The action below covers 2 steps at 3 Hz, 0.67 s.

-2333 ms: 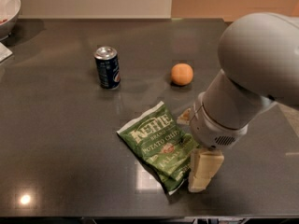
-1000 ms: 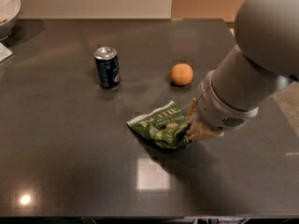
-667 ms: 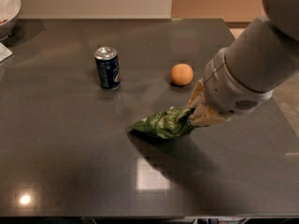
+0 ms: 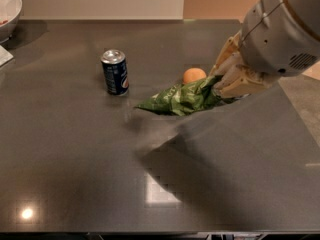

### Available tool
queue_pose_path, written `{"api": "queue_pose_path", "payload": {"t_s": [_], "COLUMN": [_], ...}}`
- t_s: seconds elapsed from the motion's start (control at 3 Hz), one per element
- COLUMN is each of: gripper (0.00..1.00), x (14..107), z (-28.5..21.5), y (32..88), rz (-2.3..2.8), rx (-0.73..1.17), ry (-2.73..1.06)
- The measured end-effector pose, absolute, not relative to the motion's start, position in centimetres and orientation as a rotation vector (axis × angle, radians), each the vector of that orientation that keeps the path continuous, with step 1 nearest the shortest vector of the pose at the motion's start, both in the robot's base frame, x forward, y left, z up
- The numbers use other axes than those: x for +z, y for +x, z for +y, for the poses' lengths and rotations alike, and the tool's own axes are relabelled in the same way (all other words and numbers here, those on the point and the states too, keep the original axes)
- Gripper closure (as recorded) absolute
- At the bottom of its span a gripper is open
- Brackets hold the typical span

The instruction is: Pick green jalapeno chip bag

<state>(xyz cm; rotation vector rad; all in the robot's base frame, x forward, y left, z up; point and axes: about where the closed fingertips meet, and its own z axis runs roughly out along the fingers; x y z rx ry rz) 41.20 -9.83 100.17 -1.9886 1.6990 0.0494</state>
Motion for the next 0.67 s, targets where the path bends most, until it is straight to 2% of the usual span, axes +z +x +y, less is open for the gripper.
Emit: {"api": "queue_pose_path", "payload": {"t_s": [0.67], "gripper": [1.0], "x": [105.8], "z": [-10.0], "y": [41.1], "rz": [1.592], "rx": [0.049], "ry": [-2.001]}}
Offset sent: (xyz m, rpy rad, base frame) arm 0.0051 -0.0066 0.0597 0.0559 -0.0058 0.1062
